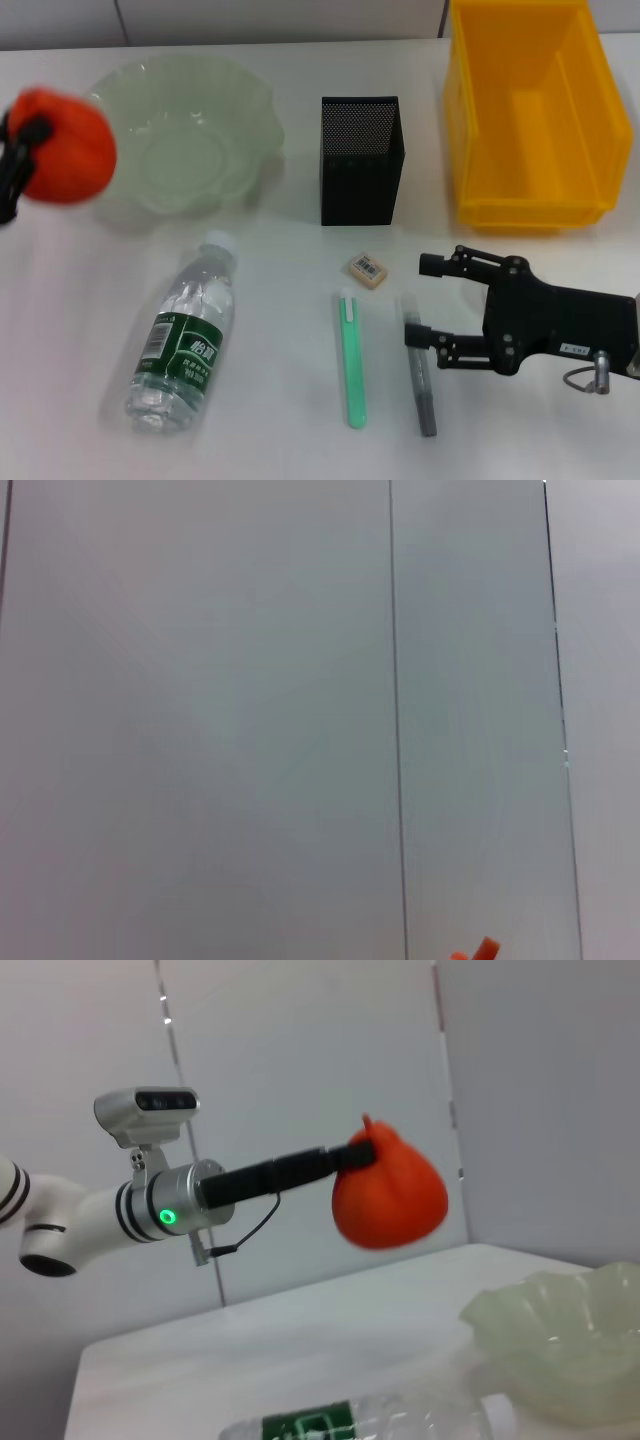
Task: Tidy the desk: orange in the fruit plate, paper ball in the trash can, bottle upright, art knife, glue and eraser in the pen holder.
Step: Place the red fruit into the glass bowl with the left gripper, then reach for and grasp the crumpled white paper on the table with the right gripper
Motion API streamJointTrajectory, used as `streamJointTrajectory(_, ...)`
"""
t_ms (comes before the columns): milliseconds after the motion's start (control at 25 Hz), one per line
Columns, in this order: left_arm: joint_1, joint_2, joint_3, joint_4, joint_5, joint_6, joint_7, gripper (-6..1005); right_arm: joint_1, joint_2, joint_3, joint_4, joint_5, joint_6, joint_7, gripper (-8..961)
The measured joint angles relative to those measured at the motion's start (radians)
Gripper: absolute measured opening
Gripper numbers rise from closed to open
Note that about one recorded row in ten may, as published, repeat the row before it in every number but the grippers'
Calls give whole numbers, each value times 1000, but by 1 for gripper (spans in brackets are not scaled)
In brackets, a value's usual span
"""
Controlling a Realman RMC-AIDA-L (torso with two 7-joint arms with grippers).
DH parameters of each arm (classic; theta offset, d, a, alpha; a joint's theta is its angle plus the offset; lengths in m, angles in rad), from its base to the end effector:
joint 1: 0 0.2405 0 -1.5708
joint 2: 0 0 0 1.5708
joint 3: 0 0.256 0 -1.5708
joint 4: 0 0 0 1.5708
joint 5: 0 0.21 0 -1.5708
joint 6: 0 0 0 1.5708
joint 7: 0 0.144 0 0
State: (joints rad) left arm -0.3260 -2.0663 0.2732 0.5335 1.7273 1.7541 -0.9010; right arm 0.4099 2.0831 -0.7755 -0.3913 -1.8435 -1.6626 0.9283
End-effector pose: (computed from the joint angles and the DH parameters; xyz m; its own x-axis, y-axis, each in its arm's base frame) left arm -0.3203 0.2716 0.0681 0.6491 -0.1031 0.7537 0.5133 -0.6719 -0.5340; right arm 0.2808 0.2595 -0.0412 0.7571 -0.1785 -0.6285 -0.3146 -0.9427 -0.1112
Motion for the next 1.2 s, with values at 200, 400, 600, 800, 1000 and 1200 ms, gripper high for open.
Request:
streamJointTrajectory(200, -114, -4, -3, -53, -7, -119, 11, 140, -11, -1, 35, -9, 1, -14, 23, 833)
streamJointTrajectory(400, -202, -10, 0, -124, -10, -303, 46, 149, -35, -1, 84, -20, 1, -65, 27, 833)
streamJointTrajectory(600, -224, -12, 44, -142, -11, -392, 49, 301, -70, -1, 169, -138, 1, -183, 139, 834)
streamJointTrajectory(800, -190, -5, 137, -108, -3, -354, 23, 464, -93, 5, 197, -433, 1, -227, 446, 834)
streamJointTrajectory(1000, -123, -3, 315, -46, -1, -275, 7, 575, -73, 6, 112, -787, -74, -196, 827, 834)
streamJointTrajectory(1200, -79, -3, 437, -26, -1, -189, 21, 704, -23, 5, -24, -1111, -273, -201, 1235, 833)
